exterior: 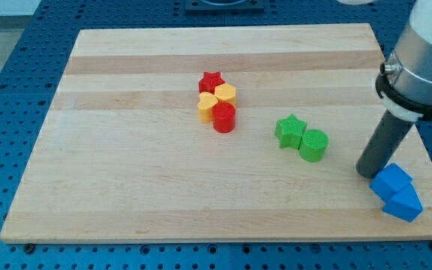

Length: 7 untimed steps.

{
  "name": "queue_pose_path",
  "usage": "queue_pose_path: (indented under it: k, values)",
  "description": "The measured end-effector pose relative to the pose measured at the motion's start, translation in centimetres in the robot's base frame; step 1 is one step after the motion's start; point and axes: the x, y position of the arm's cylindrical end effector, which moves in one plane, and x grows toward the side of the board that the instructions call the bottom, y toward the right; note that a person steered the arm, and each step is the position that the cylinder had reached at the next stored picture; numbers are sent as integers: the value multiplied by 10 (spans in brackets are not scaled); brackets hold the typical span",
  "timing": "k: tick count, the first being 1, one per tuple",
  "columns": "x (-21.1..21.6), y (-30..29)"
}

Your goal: Place the arm on top of the green star

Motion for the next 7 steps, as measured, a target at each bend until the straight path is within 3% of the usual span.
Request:
queue_pose_path:
  k: [3, 7]
  values:
    - [-49, -20]
    - [-81, -41]
